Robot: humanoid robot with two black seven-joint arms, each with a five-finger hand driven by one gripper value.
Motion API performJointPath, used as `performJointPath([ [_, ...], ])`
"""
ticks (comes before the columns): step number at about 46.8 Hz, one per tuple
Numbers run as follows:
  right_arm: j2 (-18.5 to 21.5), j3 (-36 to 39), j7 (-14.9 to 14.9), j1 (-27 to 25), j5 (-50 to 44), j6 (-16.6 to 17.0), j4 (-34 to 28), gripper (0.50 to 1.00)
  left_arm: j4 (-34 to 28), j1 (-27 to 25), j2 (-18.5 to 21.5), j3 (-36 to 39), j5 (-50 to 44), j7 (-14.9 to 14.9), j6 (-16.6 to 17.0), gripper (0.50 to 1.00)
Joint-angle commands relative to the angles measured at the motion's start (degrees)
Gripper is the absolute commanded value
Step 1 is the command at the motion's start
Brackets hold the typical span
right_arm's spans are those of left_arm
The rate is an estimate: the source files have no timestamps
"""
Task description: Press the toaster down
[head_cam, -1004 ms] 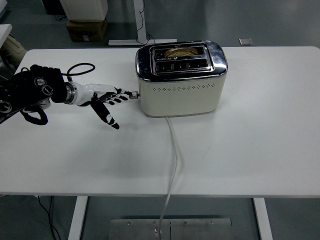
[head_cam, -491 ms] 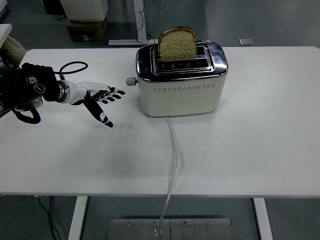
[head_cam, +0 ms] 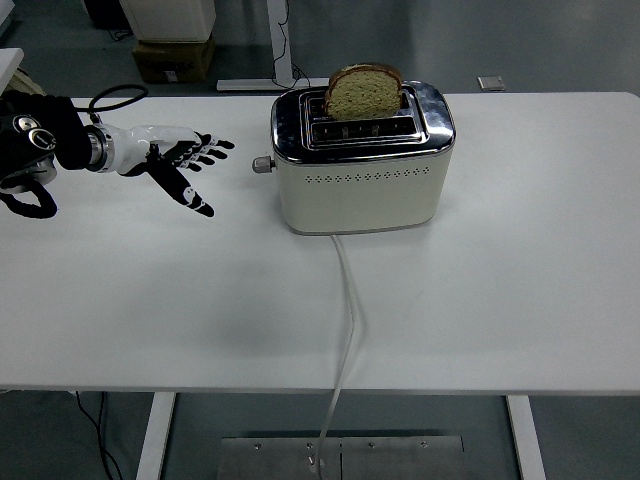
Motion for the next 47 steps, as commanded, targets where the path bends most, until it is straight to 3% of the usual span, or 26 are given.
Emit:
performJointPath([
  [1, 0.0, 0.0, 0.0, -0.01, 0.0, 0.01, 0.0, 1.0, 0.12, -1.52, 0.13, -1.32, -2.46, 0.02, 0.07, 1.0],
  [13, 0.0, -0.08, 0.0, -0.01, 0.0, 0.01, 0.0, 1.0, 7.5, -1.26, -2.6, -11.16, -10.98, -0.59, 0.94, 1.0],
  [21, 0.0, -0.09, 0.0, -0.01, -0.09, 0.01, 0.09, 1.0, 15.14, 0.5, -4.27, -14.15, -18.97, -6.65, 2.7, 1.0],
  [27, 0.0, -0.08, 0.0, -0.01, 0.0, 0.01, 0.09, 1.0, 18.49, 2.96, -4.62, -14.33, -25.74, -9.38, 4.46, 1.0],
  [38, 0.0, -0.08, 0.0, -0.01, 0.0, 0.01, 0.09, 1.0, 21.3, 8.84, -5.15, -18.28, -36.56, -10.17, 4.55, 1.0],
  [47, 0.0, -0.09, 0.0, 0.08, 0.0, 0.01, 0.18, 1.0, 22.97, 14.21, -5.15, -24.34, -38.06, -10.17, 4.46, 1.0],
])
